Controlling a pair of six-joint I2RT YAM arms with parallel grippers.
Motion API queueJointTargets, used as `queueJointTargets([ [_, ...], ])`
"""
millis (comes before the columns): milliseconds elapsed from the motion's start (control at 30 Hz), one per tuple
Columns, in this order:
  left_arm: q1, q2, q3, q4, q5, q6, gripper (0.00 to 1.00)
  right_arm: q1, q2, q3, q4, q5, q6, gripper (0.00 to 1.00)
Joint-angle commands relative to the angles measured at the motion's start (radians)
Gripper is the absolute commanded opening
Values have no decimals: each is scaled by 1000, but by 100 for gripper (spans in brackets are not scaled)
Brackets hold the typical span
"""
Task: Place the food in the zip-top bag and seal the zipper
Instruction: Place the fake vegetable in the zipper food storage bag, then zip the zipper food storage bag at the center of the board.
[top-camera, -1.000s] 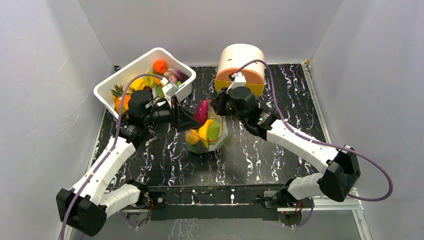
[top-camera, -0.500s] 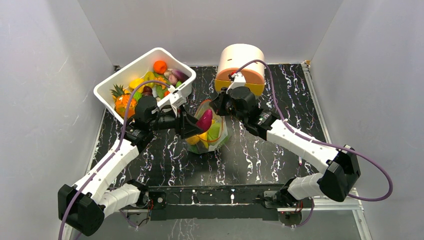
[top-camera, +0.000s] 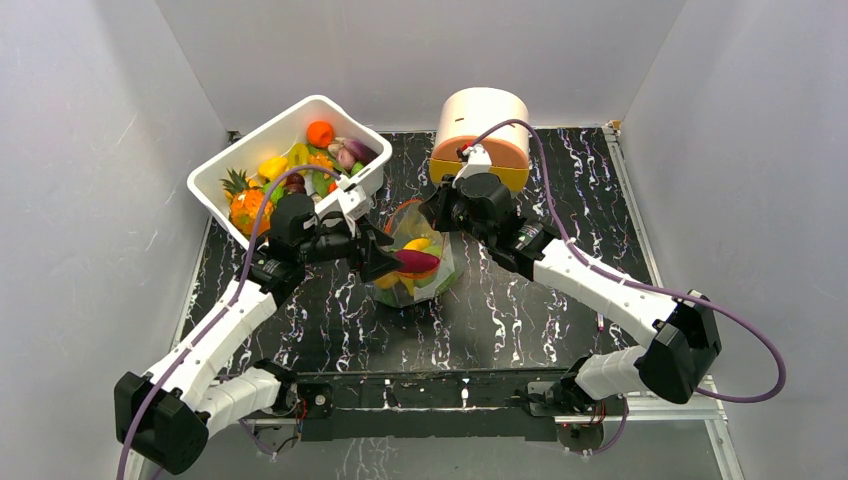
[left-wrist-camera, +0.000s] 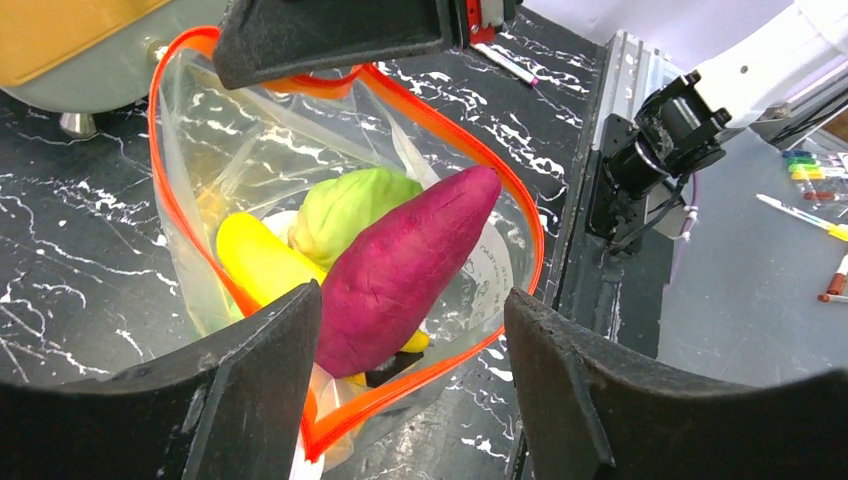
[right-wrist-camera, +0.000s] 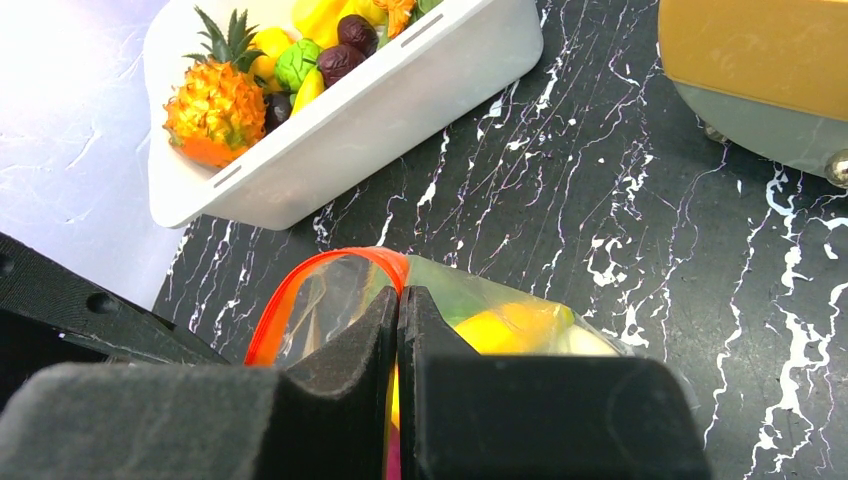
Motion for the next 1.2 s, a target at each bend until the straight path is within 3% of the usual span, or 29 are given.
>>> queueJointTargets([
  [0, -5, -53, 40, -71, -27, 89, 66, -7, -33, 28, 64, 13, -21, 0],
  [300, -5, -154, 24, -294, -52, 424, 61, -21, -52, 24, 66, -38, -98, 0],
  [600, -5, -228, -148, -160, -151, 461, 53, -38, -59, 11, 72, -109, -155, 0],
  [933, -5, -244, -217, -85, -65, 535, 46, -61, -64, -6, 93, -154, -176, 0],
  [1067, -5, -257, -225, -59, -42, 544, 35, -64, -68, -13, 94, -172, -187, 0],
  [1167, -5, -257, -219, -51, -35, 538, 16, -69, -74, -15, 81, -169, -196, 0],
])
